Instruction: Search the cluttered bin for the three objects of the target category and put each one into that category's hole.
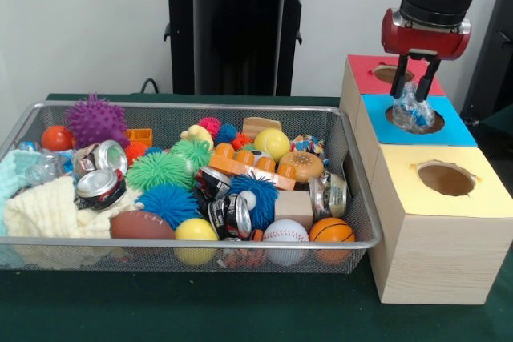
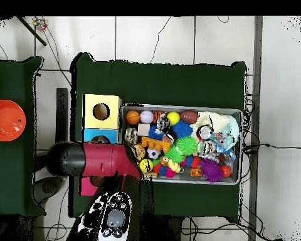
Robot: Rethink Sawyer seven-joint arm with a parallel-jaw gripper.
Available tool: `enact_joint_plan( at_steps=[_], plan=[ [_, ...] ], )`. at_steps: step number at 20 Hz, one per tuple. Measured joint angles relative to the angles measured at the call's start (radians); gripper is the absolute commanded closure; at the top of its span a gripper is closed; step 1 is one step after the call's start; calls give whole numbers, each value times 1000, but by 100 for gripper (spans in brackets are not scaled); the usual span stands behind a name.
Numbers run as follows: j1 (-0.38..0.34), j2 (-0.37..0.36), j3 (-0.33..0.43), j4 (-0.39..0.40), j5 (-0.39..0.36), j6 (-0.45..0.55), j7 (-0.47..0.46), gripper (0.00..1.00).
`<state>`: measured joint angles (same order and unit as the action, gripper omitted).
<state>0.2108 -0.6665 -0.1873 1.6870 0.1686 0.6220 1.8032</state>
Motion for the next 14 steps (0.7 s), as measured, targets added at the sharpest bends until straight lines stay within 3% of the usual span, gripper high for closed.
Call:
enact_joint_plan(
  at_steps=[1, 14],
  plan=[
    [0, -1, 1, 2, 4, 1, 0, 0],
    [2, -1, 9, 59, 4, 1, 0, 0]
  ],
)
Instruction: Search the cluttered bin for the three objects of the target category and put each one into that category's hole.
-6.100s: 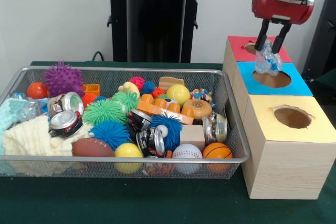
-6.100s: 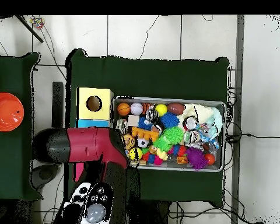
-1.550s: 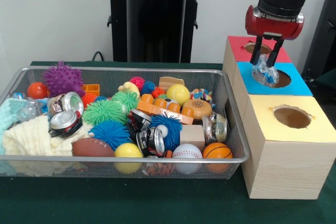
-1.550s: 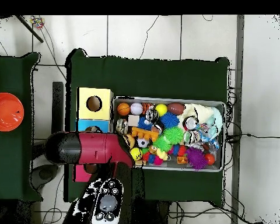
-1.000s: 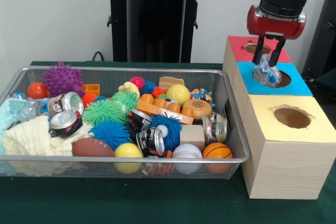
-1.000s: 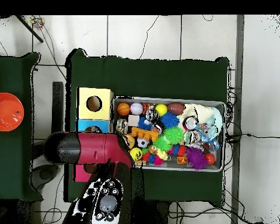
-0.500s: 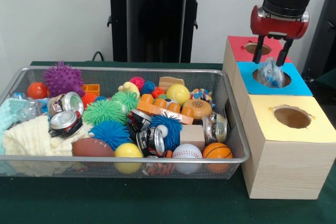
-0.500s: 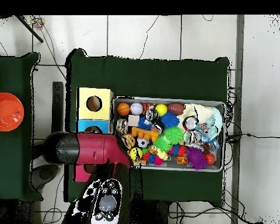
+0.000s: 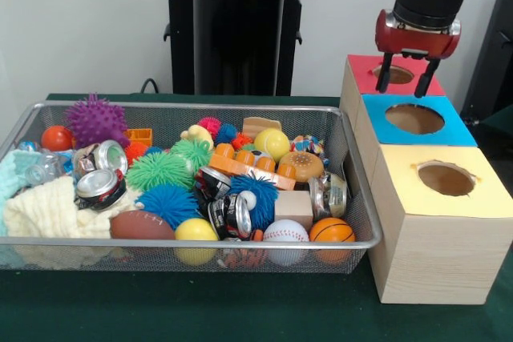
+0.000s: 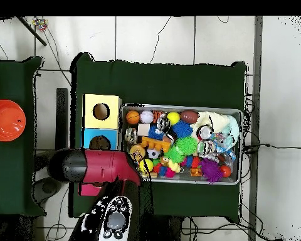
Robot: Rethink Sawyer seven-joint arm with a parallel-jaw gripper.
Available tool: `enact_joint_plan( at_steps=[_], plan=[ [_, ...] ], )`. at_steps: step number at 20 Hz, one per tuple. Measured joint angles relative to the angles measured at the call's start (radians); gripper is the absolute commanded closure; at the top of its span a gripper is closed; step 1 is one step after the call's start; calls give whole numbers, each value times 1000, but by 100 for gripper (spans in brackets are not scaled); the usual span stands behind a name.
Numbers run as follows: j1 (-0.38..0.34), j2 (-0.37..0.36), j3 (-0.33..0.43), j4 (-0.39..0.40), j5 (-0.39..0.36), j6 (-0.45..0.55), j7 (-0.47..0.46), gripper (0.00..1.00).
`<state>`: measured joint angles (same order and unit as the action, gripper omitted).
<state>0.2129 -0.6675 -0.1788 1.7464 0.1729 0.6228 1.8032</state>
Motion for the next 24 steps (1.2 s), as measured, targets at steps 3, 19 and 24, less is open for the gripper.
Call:
enact_joint_plan(
  at_steps=[3, 19, 24],
  plan=[
    [0, 0, 1, 11, 0, 0, 0, 0],
    [-39, -6, 1, -11, -38, 58, 0, 0],
    [-95, -11, 3, -48, -74, 100, 0, 0]
  ],
)
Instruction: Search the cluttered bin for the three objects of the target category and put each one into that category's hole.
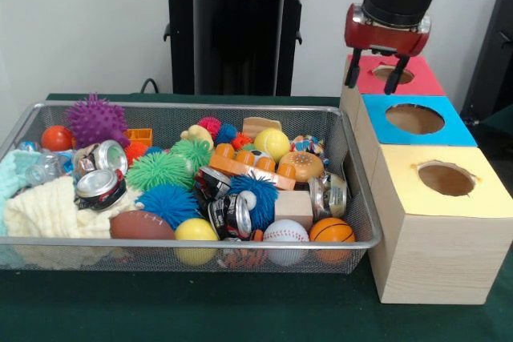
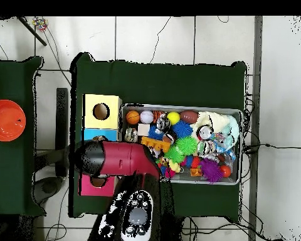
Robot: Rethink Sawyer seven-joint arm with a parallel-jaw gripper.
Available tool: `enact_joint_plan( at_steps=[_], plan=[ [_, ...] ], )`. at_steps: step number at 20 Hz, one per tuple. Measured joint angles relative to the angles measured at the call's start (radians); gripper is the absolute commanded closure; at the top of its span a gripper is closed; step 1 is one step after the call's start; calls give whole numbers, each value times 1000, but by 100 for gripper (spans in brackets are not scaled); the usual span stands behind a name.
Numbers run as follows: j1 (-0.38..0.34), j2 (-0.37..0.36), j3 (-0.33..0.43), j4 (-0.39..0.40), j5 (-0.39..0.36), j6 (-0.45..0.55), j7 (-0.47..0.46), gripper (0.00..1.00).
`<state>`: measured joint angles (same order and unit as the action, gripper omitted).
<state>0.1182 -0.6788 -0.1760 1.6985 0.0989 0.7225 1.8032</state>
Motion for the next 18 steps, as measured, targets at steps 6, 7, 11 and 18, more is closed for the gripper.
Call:
enact_joint_plan(
  at_steps=[6, 7, 11, 18],
  plan=[
    [-104, -34, 6, -23, -51, 30, 0, 0],
    [-125, -39, 11, -26, -57, 32, 0, 0],
    [-216, -57, 39, -38, -83, 44, 0, 0],
    [-352, -75, 79, -75, -145, 73, 0, 0]
  ],
)
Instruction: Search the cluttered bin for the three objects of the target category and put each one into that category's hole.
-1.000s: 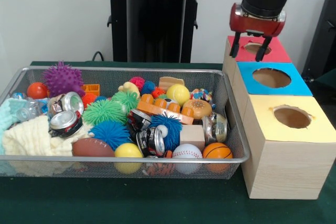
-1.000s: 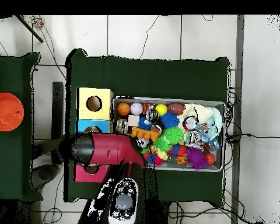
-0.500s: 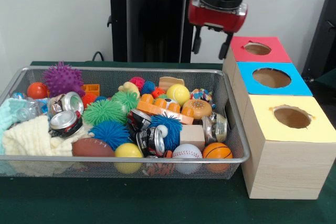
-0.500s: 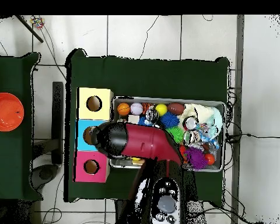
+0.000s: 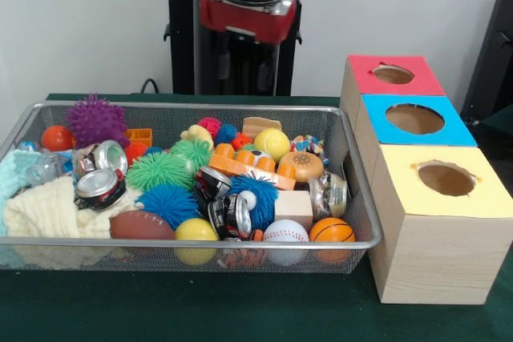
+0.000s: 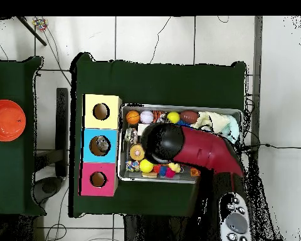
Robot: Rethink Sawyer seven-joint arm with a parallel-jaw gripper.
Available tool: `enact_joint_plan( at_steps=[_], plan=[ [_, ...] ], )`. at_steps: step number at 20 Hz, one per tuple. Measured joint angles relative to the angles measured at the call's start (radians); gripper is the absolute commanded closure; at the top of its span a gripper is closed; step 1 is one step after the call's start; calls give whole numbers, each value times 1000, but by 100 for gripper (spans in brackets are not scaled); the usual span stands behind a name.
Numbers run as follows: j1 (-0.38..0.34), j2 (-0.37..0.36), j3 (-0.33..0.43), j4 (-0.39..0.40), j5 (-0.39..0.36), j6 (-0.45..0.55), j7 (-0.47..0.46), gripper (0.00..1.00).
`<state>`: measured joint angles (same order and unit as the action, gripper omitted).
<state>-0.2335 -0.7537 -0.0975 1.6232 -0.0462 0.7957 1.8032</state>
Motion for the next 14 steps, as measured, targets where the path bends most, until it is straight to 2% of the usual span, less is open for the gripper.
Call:
enact_joint_plan(
  at_steps=[7, 14],
  plan=[
    [-98, 3, 39, -65, -74, 29, 0, 0],
    [-194, 10, 126, -136, -116, 66, -2, 0]
  ],
)
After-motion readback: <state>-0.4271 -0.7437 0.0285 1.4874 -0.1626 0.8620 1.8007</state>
